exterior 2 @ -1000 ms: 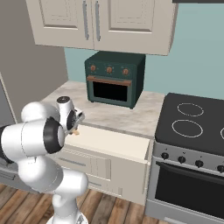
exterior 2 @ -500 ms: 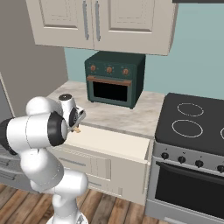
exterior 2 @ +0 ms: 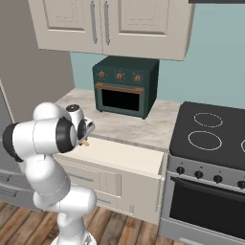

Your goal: Pick up the metallic utensils from the counter and place them in the open drawer. Make sure not to pick up any wooden utensils.

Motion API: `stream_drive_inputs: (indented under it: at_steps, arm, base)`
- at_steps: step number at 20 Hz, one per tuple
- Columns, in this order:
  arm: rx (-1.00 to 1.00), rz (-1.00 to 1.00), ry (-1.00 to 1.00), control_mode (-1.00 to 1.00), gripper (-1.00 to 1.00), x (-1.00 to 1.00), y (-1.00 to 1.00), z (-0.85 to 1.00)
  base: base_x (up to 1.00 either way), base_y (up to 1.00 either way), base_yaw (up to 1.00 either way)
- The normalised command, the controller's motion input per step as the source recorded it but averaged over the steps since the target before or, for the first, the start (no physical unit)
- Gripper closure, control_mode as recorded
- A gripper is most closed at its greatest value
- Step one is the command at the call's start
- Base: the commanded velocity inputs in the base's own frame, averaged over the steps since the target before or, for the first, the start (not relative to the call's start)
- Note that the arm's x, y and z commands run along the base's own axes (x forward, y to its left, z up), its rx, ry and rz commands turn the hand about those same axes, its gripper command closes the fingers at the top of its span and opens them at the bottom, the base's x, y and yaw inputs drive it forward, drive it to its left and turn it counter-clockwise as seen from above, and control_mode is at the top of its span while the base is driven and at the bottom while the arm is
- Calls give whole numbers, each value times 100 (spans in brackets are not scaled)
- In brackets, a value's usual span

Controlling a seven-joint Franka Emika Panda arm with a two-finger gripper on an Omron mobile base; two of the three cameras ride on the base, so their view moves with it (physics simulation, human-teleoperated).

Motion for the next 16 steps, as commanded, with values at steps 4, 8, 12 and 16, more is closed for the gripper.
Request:
stream_drive_inputs:
  at_steps: [4, 8, 12, 16]
  arm:
    - [-2, 0, 0, -100, 100, 10, 0, -16]
    - [-1, 0, 0, -100, 100, 13, 0, -13]
    - [-1, 0, 0, -100, 100, 3, 0, -11]
    - [-1, 0, 0, -100, 100, 6, 0, -8]
  base:
    - [0, 0, 0]
    - [0, 0, 0]
    - [0, 0, 0]
    - [0, 0, 0]
